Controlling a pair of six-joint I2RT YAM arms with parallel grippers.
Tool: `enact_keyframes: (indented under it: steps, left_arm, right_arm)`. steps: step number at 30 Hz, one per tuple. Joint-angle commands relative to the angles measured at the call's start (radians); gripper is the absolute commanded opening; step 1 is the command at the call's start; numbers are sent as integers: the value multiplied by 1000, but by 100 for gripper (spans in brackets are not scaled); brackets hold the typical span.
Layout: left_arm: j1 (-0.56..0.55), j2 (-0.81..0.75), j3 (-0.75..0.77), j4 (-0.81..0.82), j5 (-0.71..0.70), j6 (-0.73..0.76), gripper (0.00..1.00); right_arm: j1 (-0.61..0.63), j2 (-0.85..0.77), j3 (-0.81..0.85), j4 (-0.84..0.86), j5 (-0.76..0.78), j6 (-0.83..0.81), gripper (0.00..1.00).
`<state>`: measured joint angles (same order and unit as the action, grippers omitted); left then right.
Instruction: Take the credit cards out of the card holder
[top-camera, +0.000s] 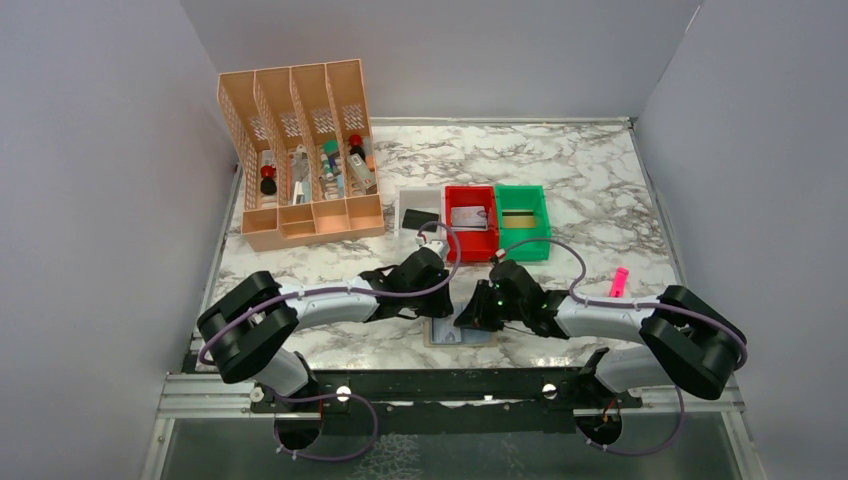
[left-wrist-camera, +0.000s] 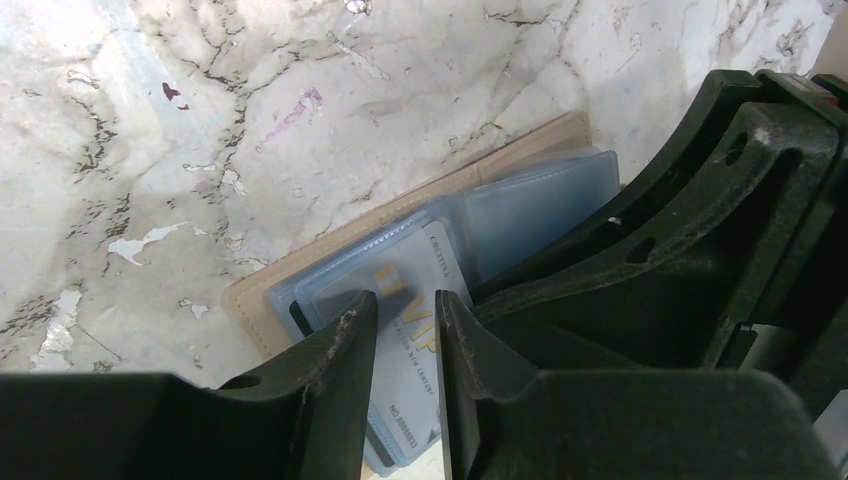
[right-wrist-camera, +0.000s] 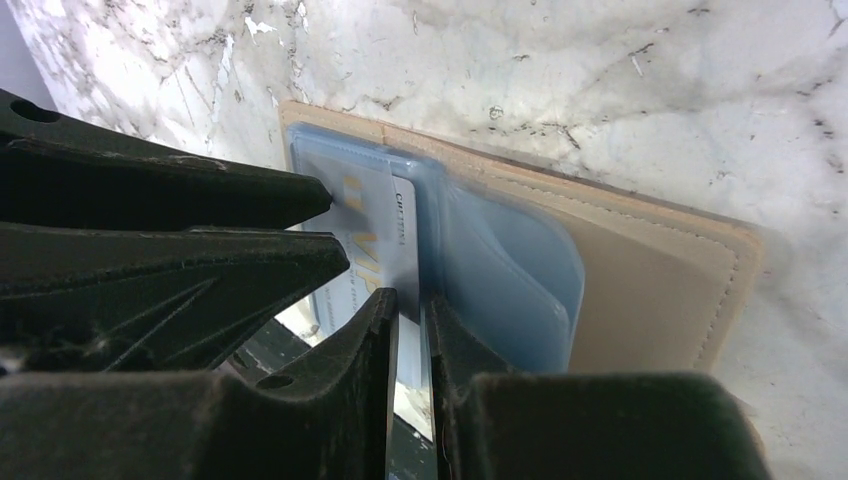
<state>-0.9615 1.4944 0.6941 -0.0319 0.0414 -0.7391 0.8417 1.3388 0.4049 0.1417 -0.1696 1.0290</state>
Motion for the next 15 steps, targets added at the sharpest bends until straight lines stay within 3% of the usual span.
enact_keyframes:
  steps: [1, 9, 15]
  left_arm:
    - [-5, 35, -25, -60, 6, 7, 31]
    - [-11, 25, -72, -45, -20, -22, 30]
    - [-11, -15, -82, -50, -66, -26, 30]
  right_arm:
    - [-15, -8, -44, 73, -55, 43, 21]
    - [-33, -6, -74, 191, -133, 56, 5]
    - [-39, -33, -61, 92, -67, 38, 1]
